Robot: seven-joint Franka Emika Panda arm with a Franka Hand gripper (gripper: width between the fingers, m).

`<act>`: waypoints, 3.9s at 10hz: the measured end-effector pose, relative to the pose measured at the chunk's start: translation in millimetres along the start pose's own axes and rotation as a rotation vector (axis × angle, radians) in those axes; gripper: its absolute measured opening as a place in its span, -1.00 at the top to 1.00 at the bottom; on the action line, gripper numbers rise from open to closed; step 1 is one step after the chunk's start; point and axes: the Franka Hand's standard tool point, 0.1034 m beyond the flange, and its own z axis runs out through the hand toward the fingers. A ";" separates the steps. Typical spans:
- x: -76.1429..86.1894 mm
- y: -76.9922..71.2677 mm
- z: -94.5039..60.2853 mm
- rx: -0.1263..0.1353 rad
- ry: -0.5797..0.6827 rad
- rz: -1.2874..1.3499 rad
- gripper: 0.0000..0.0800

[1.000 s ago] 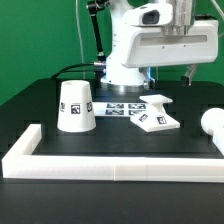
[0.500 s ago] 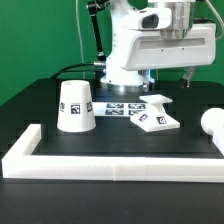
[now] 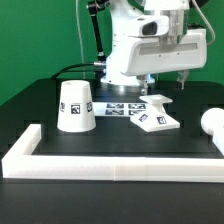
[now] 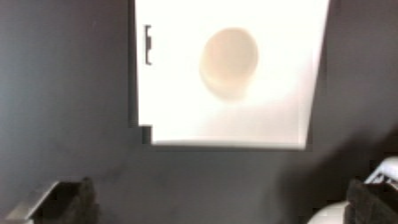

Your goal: Assemble lamp

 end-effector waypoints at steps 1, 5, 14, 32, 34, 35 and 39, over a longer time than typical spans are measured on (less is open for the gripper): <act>-3.2 -0.2 3.1 0.001 -0.002 0.001 -0.75; -12.8 0.6 17.8 0.008 -0.011 0.003 -0.75; -14.9 -1.6 24.6 0.011 -0.016 0.016 -0.34; 130.6 32.9 22.2 0.002 0.127 0.198 -0.34; 131.9 33.6 22.1 0.000 0.134 0.192 -0.34; 131.9 33.6 22.1 0.000 0.134 0.192 -0.34; 122.7 30.3 22.2 0.007 0.142 0.267 -0.34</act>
Offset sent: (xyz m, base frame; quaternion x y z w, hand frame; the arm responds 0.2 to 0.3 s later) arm -0.0111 -0.0064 -0.0133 0.0100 0.0057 0.0062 0.9999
